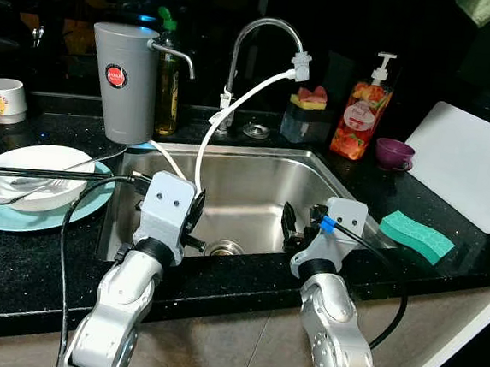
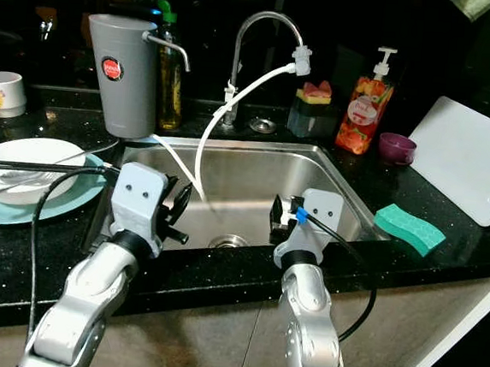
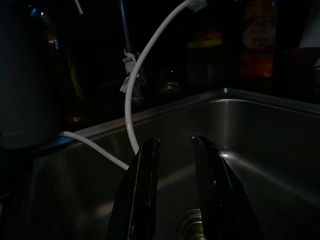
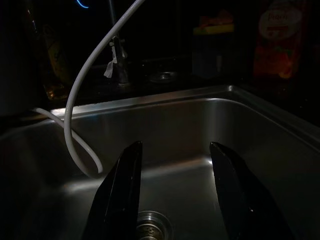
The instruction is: Kitchen organization
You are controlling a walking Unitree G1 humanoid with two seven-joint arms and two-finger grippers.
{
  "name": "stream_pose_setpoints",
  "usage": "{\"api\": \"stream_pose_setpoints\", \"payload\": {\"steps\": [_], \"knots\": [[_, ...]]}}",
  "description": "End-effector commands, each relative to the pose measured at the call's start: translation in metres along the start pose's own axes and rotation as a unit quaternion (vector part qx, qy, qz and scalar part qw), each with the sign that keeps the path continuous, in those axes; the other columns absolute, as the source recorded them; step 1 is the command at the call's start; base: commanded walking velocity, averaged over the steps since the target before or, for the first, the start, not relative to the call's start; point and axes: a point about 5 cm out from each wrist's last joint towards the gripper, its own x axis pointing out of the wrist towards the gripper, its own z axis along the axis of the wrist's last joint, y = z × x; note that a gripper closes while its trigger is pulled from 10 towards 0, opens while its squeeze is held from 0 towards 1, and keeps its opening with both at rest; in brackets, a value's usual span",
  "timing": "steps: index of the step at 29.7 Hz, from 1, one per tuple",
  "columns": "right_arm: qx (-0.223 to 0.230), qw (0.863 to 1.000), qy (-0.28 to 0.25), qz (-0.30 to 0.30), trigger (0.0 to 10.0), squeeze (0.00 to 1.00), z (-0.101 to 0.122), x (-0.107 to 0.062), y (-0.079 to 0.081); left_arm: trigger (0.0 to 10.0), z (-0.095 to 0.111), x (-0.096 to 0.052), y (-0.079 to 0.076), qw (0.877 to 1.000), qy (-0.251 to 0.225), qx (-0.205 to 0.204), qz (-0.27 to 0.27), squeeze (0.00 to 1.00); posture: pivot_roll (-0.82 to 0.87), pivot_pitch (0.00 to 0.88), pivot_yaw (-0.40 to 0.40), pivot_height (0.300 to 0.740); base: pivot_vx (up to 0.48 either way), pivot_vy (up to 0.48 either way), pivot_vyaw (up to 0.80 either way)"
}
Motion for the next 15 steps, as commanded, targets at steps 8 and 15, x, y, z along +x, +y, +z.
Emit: {"api": "stream_pose_setpoints", "payload": {"steps": [8, 15], "knots": [[0.003, 1.0, 0.003, -0.006, 10.0, 0.0, -0.0006, -0.001, -0.0027, 10.0, 0.0006, -0.0003, -0.0013, 1.0, 0.0, 0.001, -0.008, 0.0, 0.14, 0.081, -0.111, 0.74, 0.0, 0.0, 0.0], [0.002, 1.0, 0.003, -0.011, 10.0, 0.0, -0.0014, -0.0015, -0.0045, 10.0, 0.0006, -0.0005, -0.0005, 1.0, 0.001, 0.003, -0.01, 0.0, 0.14, 0.084, -0.103, 0.74, 0.0, 0.0, 0.0]]}}
